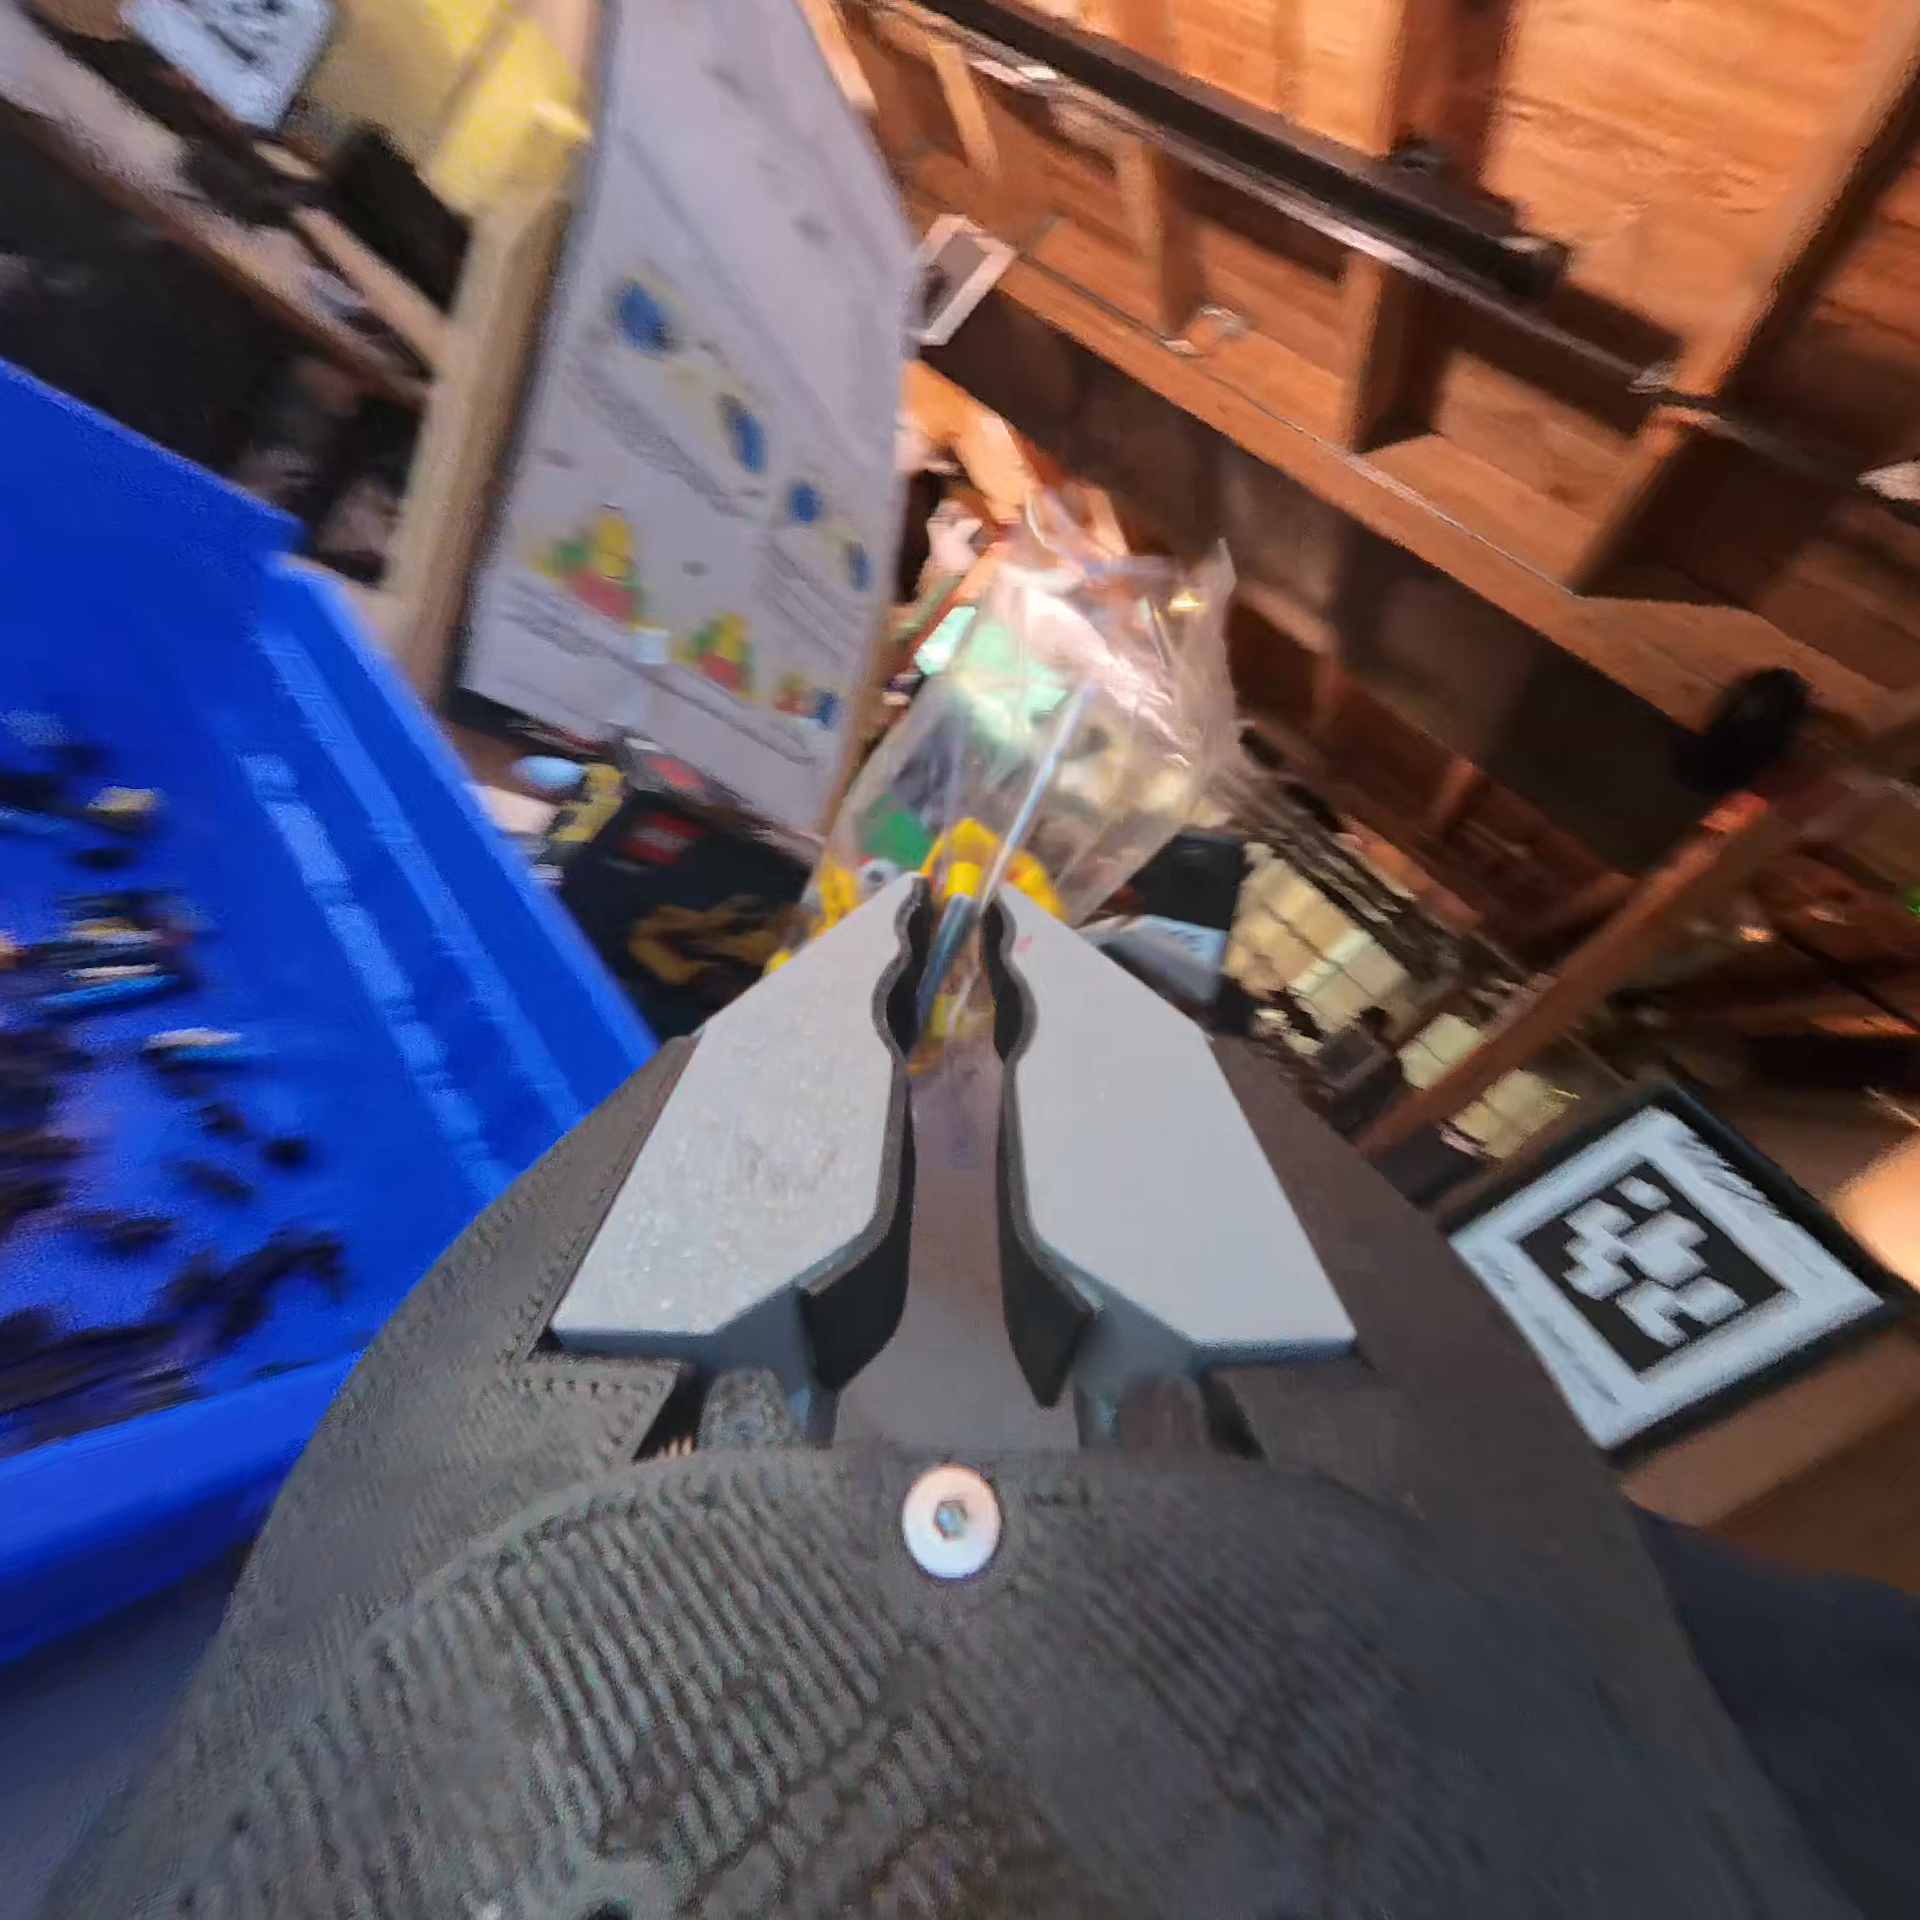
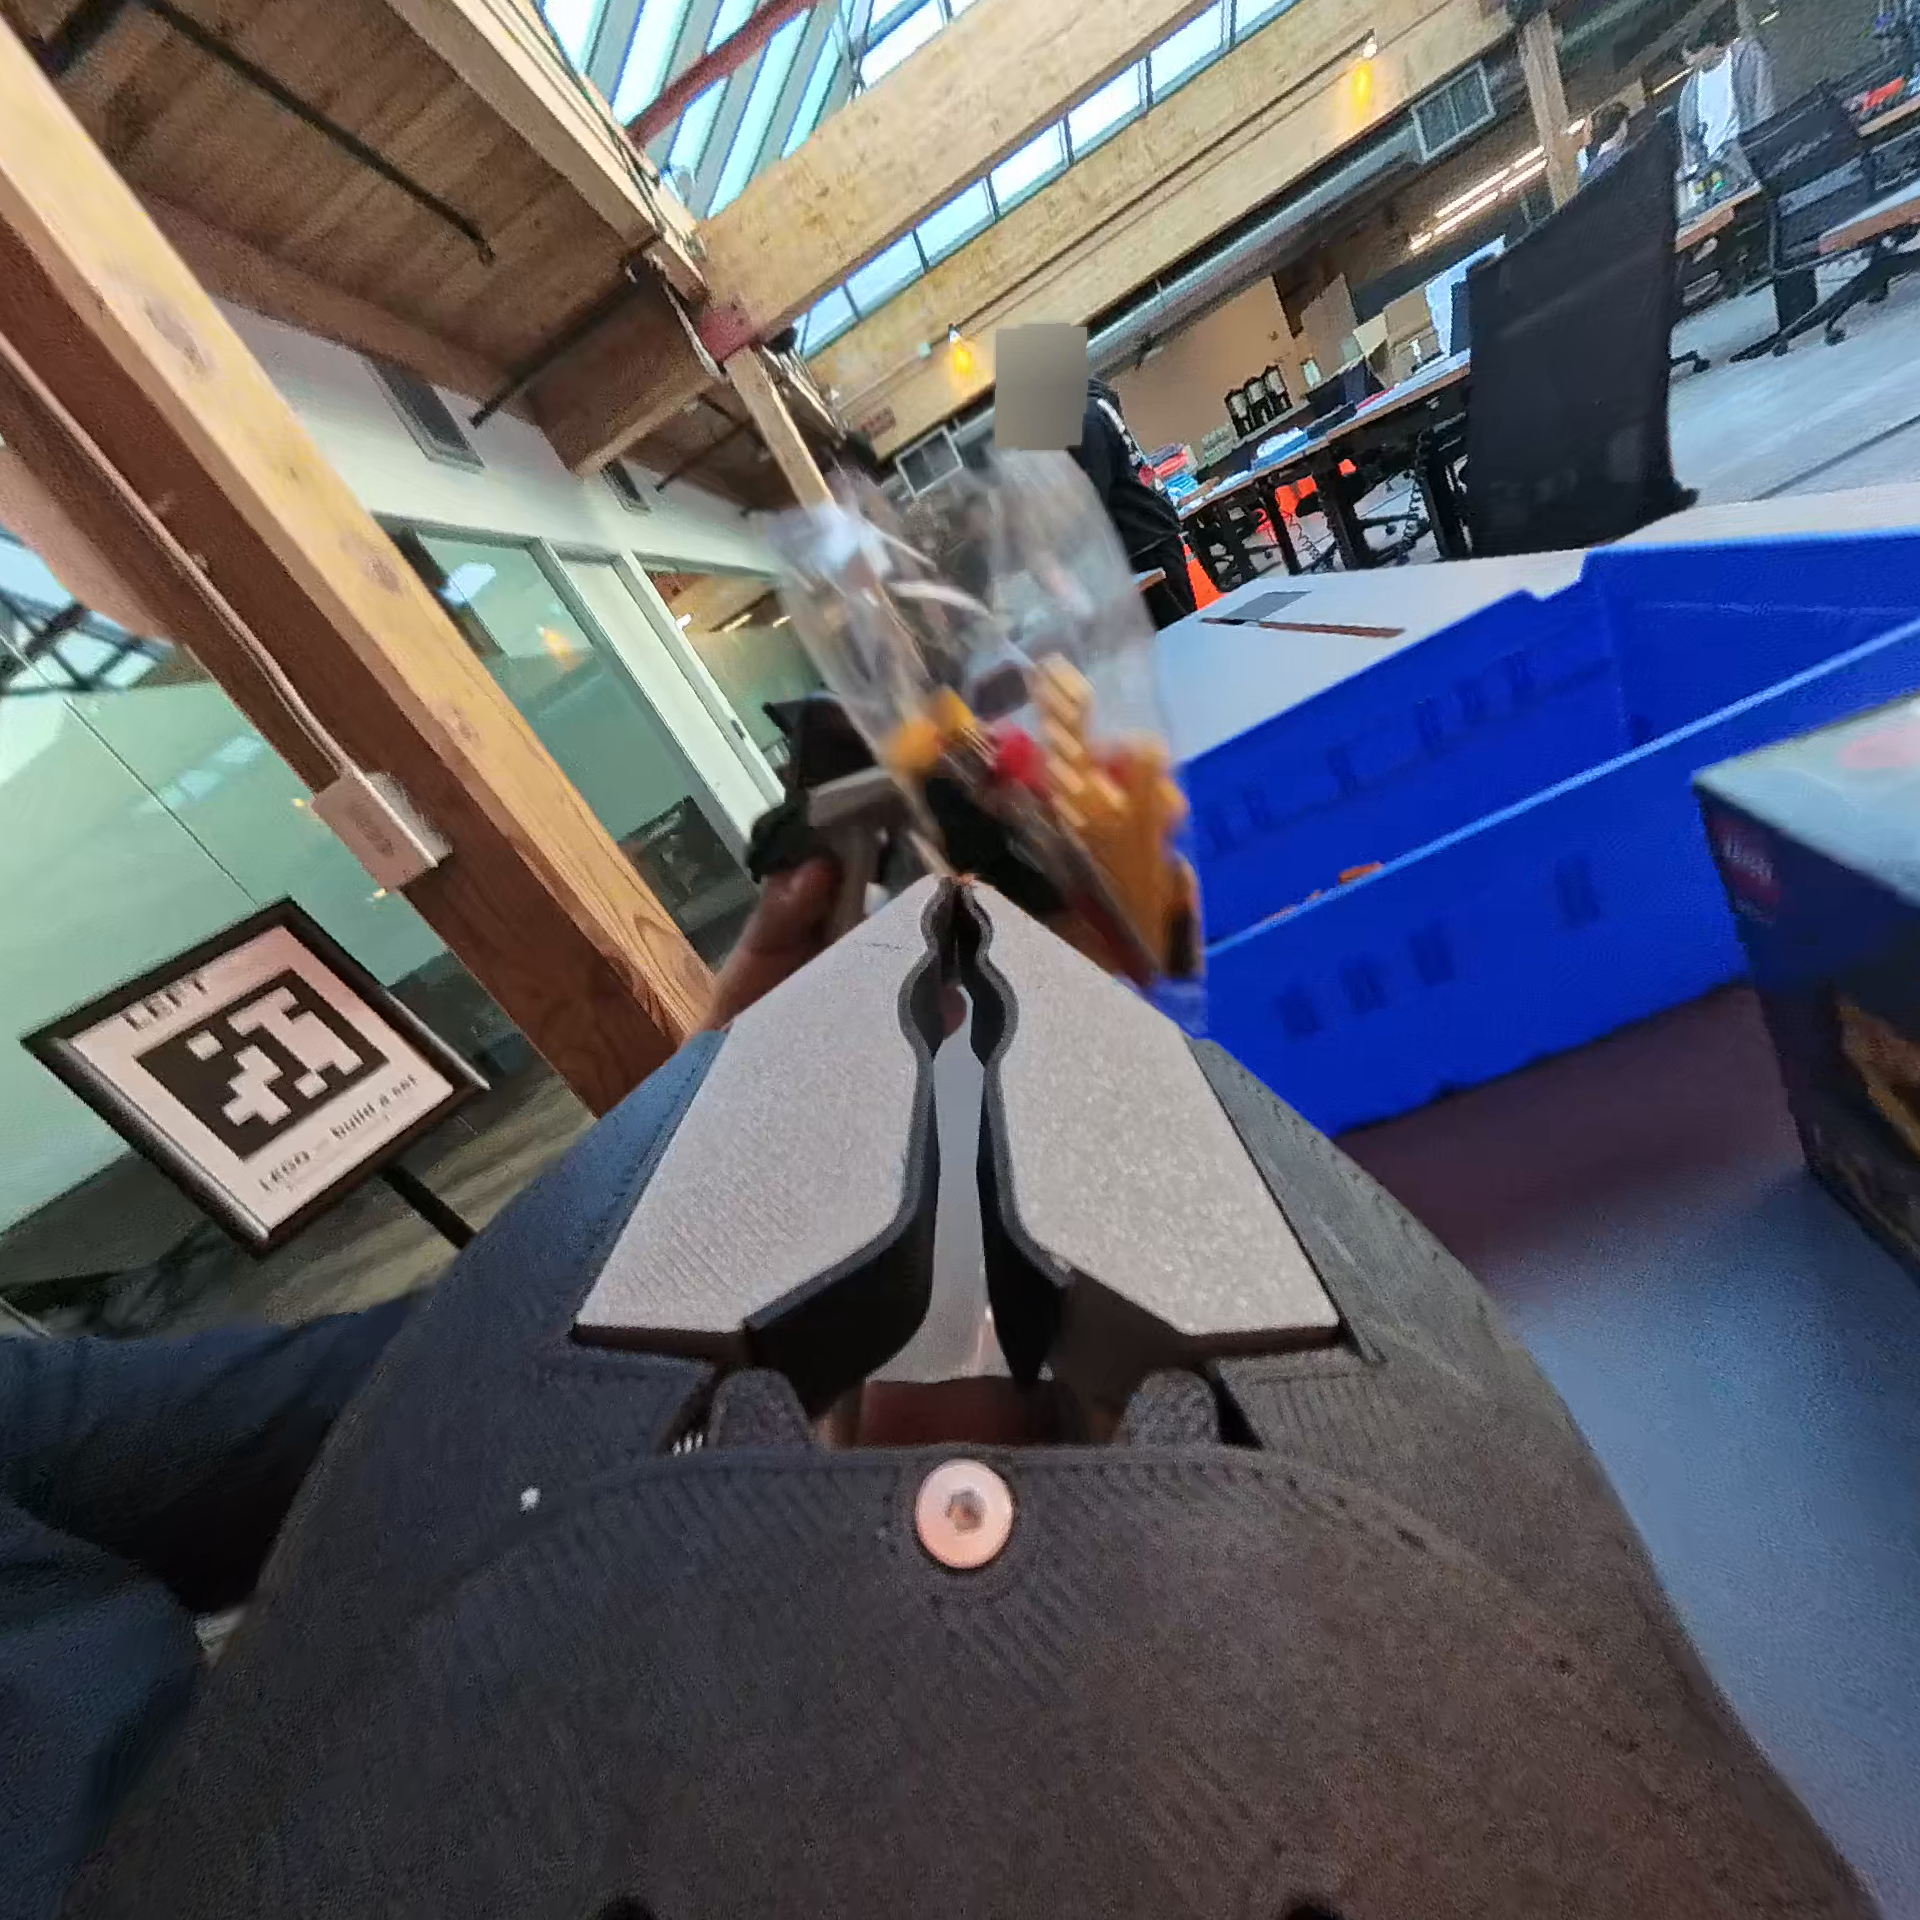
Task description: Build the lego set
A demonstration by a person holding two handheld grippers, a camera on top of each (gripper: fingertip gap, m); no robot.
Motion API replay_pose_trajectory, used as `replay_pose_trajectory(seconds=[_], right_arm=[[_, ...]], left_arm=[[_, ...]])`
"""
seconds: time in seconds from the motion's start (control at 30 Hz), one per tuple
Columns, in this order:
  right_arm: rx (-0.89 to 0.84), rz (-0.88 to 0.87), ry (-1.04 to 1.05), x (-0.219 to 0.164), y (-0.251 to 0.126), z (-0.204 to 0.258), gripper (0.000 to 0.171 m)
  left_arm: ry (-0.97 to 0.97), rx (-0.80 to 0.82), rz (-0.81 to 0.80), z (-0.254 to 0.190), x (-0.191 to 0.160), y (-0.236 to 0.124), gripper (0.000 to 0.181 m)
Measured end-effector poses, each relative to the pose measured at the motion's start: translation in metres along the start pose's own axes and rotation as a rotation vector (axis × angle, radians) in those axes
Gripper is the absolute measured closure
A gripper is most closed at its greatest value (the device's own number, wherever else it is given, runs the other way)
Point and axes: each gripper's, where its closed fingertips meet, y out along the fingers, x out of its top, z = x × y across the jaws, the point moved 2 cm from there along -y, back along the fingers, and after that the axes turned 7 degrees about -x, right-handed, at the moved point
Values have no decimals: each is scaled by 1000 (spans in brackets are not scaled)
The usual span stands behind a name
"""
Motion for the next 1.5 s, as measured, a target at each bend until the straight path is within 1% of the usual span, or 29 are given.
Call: replay_pose_trajectory(seconds=[0.07,0.1,0.17,0.23,0.3,0.43,0.5,0.57,0.6,0.63,0.67,0.7,0.73,0.8,0.83,0.9,1.0,1.07,1.17,1.23,1.3,1.43,1.5], right_arm=[[-42,49,-15,9,22,-12,171],[-81,91,-41,8,36,-21,171],[-137,136,-50,9,62,-34,171],[-98,75,-13,22,76,-28,171],[-53,69,-4,25,80,-19,171],[-147,202,-126,-2,82,-31,171],[-144,295,-156,-24,87,-28,171],[-127,369,-188,-49,95,-18,171],[-150,388,-208,-58,99,-16,171],[-186,398,-230,-66,102,-16,147],[-216,405,-248,-72,104,-16,138],[-233,396,-257,-75,105,-14,138],[-231,364,-258,-74,106,-11,135],[-213,253,-265,-62,105,-6,122],[-201,198,-265,-55,103,-4,121],[-170,151,-226,-47,100,-2,123],[-150,155,-164,-42,97,-6,128],[-144,107,-149,-35,95,-9,132],[-116,74,-146,-30,94,-8,132],[-134,84,-180,-30,95,-12,141],[-153,94,-220,-28,96,-14,156],[-150,133,-276,-28,102,-13,163],[-147,176,-309,-30,104,-13,171]], left_arm=[[56,134,-16,28,16,-12,176],[45,127,-24,36,21,-12,176],[-55,94,-64,48,32,-10,177],[-54,89,-145,48,49,-16,177],[-59,50,-161,39,58,-20,176],[-36,61,-140,37,72,-33,177],[-51,74,-179,37,80,-40,177],[-69,51,-216,32,82,-44,176],[-78,31,-231,28,82,-44,176],[-89,7,-238,24,81,-43,176],[-102,-28,-247,18,80,-42,176],[-117,-69,-272,12,80,-41,176],[-138,-107,-293,6,80,-41,177],[-164,-163,-301,-4,78,-39,177],[-169,-179,-303,-8,76,-37,177],[-177,-200,-306,-13,73,-35,176],[-196,-224,-305,-18,69,-31,177],[-196,-227,-293,-20,66,-29,176],[-197,-222,-285,-20,62,-27,177],[-216,-225,-298,-18,61,-28,177],[-224,-227,-307,-18,59,-29,176],[-251,-196,-366,-9,63,-37,177],[-266,-154,-370,-1,61,-40,177]])
